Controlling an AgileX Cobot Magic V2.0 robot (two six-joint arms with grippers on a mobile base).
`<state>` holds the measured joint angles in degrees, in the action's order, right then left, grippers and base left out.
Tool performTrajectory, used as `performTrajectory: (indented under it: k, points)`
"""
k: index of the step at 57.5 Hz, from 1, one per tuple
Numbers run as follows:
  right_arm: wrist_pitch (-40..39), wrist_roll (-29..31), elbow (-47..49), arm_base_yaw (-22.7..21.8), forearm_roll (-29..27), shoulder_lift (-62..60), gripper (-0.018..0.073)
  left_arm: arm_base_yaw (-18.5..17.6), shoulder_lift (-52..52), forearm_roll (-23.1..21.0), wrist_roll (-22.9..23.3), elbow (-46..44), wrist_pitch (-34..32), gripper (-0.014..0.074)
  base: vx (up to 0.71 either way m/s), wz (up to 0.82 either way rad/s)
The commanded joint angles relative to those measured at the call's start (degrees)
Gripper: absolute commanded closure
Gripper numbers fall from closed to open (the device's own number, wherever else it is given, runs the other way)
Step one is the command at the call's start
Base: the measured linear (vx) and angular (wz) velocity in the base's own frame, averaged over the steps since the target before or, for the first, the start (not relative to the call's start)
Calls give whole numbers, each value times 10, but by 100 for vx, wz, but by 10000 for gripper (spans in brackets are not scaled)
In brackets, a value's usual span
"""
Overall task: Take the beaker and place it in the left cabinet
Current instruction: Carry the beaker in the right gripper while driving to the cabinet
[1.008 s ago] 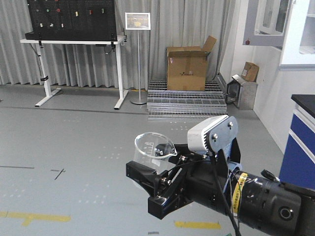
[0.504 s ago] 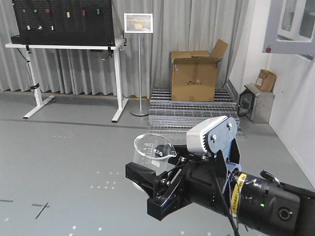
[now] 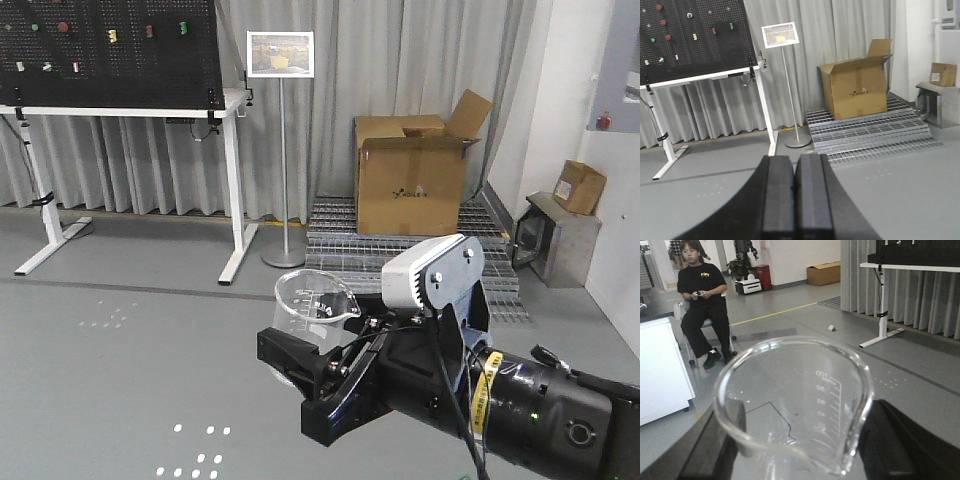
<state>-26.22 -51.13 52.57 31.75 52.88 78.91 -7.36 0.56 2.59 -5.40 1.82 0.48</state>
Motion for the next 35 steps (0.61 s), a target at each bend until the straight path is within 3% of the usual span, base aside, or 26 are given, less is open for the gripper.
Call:
performTrajectory:
  k: [1,35]
  points:
    - [-31,4,17,-3,-15,-20,531,0,10,-2,2,9,-48,595,74,-1]
    - [-30,4,17,-3,-15,-20,531,0,10,-2,2,9,-48,595,73,-1]
